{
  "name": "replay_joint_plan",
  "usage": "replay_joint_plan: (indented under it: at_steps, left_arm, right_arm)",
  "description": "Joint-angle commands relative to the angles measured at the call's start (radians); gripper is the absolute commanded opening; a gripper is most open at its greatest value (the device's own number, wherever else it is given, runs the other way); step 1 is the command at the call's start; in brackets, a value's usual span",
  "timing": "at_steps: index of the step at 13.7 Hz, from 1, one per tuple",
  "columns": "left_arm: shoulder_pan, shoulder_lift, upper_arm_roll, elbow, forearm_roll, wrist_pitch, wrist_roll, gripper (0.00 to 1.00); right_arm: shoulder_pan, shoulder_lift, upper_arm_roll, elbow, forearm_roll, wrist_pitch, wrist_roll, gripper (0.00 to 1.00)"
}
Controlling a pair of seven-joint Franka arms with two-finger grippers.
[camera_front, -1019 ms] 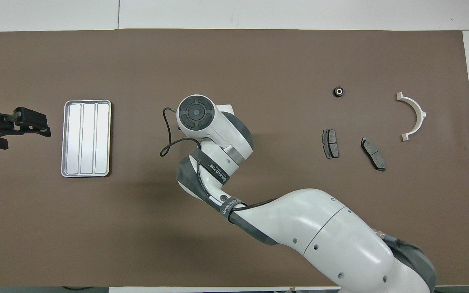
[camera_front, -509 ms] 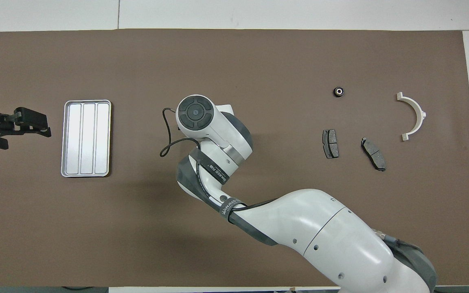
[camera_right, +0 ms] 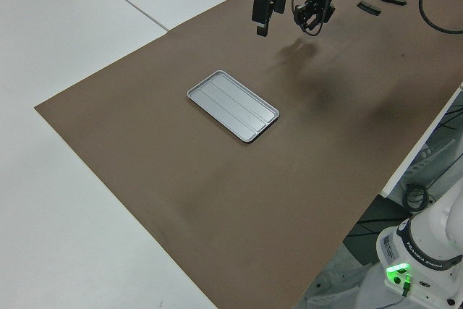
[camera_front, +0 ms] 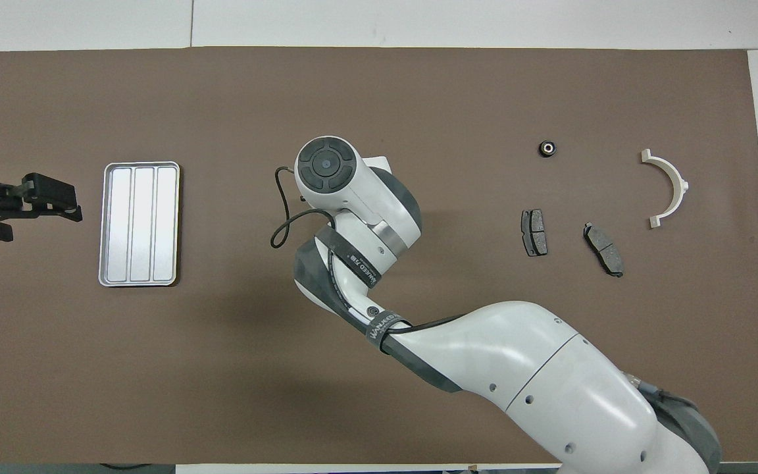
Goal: Place bearing gear from tray to pile
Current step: 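Carry the gear to the pile beside the first gear and release it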
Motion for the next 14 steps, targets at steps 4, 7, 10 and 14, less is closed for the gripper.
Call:
replay_joint_plan:
  at_steps: [4,7,10,14]
  left_arm:
    - [0.014,-0.011,-0.014,-0.002,-0.005,0.019,0.07,1.0]
    - [0.019,-0.011,-0.009,-0.002,-0.005,0.045,0.199,1.0]
    - [0.017,-0.011,-0.014,-0.005,-0.005,0.066,0.203,1.0]
    - [0.016,-0.012,-0.022,-0.007,-0.005,0.065,0.203,1.0]
  right_arm:
    - [-0.186,-0.08,-0.028,-0.006,-0.006,-0.053,-0.461,0.0]
    - [-0.316,-0.089,-0.031,-0.008,0.013,-0.057,-0.729,0.0]
    - [-0.412,-0.091,-0.034,-0.016,0.025,-0.06,-0.907,0.0]
    - [-0.547,-0.089,-0.034,-0.069,0.023,-0.073,-1.026,0.0]
